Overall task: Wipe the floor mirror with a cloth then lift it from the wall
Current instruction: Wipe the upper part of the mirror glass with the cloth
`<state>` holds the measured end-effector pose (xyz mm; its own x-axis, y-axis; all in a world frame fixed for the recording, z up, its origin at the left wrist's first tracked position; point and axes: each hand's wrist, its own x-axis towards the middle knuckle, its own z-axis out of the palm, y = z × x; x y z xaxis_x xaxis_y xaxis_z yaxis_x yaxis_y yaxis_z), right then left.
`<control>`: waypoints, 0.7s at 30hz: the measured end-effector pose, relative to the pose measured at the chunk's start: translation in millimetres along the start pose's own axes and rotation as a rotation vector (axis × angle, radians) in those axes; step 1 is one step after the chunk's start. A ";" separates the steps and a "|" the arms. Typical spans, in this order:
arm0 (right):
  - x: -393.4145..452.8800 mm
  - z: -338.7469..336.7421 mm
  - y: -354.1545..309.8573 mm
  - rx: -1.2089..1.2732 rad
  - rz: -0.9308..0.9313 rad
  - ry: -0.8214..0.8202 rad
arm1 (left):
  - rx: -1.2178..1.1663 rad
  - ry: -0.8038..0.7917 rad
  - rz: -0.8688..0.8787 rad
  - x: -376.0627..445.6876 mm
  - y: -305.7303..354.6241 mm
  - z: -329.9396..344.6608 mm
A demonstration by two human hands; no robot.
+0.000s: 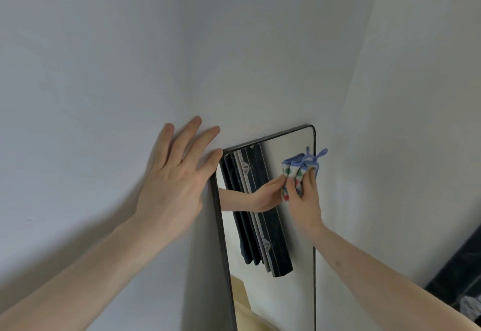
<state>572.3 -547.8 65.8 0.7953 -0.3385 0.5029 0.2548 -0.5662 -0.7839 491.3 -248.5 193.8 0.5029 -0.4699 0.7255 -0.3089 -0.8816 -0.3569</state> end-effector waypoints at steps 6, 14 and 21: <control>-44.0 17.2 -71.5 0.081 -0.135 -0.106 | -0.010 0.021 0.003 -0.1 -1.0 0.8; -73.1 27.8 -89.1 0.033 -0.403 -0.104 | -0.023 0.015 0.006 0.4 -1.3 2.2; -19.4 7.6 -28.1 -0.092 -0.132 -0.026 | 0.006 0.001 0.011 -0.3 -1.7 0.9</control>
<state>553.9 -519.6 75.3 0.7725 -0.2382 0.5887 0.3070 -0.6714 -0.6745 492.4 -246.9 193.7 0.4983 -0.4795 0.7223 -0.3096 -0.8766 -0.3683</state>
